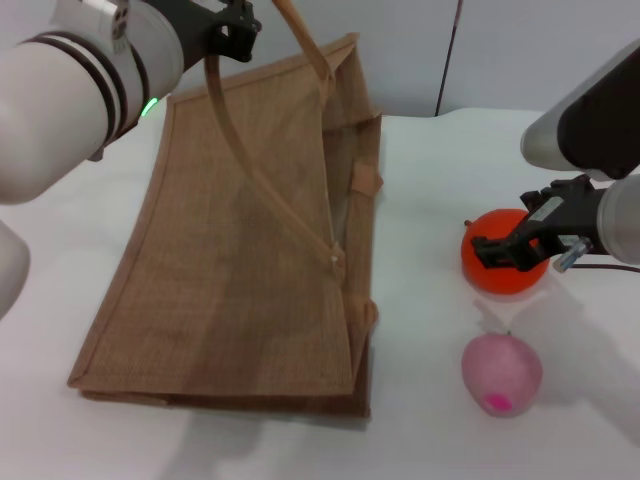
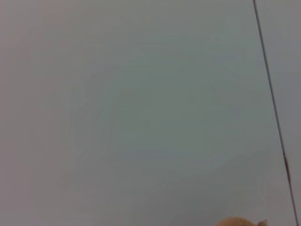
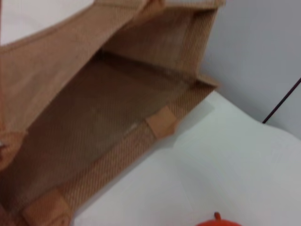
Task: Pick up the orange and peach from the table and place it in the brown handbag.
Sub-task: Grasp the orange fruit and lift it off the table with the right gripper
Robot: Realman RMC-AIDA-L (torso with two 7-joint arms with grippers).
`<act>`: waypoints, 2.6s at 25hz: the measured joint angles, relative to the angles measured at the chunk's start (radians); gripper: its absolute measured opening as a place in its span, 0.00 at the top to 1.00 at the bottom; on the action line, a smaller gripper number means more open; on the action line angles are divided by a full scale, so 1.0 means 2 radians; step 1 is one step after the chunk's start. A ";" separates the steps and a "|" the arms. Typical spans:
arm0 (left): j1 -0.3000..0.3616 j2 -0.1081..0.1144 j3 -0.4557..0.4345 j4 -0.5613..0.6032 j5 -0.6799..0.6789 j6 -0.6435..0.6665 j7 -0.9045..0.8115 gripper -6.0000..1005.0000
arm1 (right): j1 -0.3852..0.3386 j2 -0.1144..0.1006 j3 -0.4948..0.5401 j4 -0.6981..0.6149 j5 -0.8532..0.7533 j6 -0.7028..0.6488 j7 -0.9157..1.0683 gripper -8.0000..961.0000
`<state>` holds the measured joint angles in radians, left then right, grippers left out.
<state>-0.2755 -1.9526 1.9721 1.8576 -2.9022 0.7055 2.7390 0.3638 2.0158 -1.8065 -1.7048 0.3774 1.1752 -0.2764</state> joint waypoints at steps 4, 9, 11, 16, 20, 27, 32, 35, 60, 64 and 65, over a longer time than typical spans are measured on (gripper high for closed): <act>-0.001 -0.001 0.001 0.000 0.000 0.000 0.002 0.87 | 0.016 0.000 0.003 0.020 0.000 0.010 0.000 0.19; -0.002 -0.001 0.000 -0.001 0.000 0.000 0.002 0.87 | 0.029 -0.001 0.011 0.031 0.001 0.015 0.000 0.19; -0.002 -0.001 0.000 -0.002 0.000 0.000 0.003 0.87 | 0.031 -0.001 0.017 0.036 0.000 0.018 -0.001 0.19; -0.003 -0.001 0.001 -0.003 0.000 0.000 0.003 0.87 | 0.042 -0.001 0.026 0.063 0.000 0.019 -0.003 0.19; -0.006 -0.001 0.001 -0.009 0.000 -0.001 0.003 0.87 | 0.051 -0.001 0.026 0.086 -0.001 0.018 -0.003 0.19; -0.004 -0.004 0.001 -0.023 0.000 -0.005 0.003 0.87 | 0.062 0.000 0.021 0.101 -0.003 0.018 -0.003 0.20; -0.006 -0.008 0.001 -0.028 0.000 -0.003 0.009 0.87 | 0.063 0.000 0.022 0.097 -0.004 0.016 -0.005 0.20; -0.006 -0.010 0.001 -0.030 0.000 -0.004 0.011 0.87 | 0.066 0.000 0.024 0.097 -0.005 0.016 -0.009 0.20; -0.008 -0.015 0.001 -0.033 0.000 -0.006 0.016 0.87 | 0.113 0.001 0.022 0.213 0.007 -0.040 -0.016 0.21; -0.008 -0.017 0.001 -0.034 0.000 -0.006 0.016 0.87 | 0.116 0.001 0.021 0.215 0.007 -0.036 -0.017 0.21; -0.008 -0.017 0.001 -0.034 0.000 -0.006 0.016 0.87 | 0.116 0.001 0.022 0.215 0.007 -0.036 -0.017 0.21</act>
<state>-0.2925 -1.9874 1.9742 1.7888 -2.9022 0.6945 2.7704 0.5963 2.0187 -1.7635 -1.2746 0.3912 1.1036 -0.3095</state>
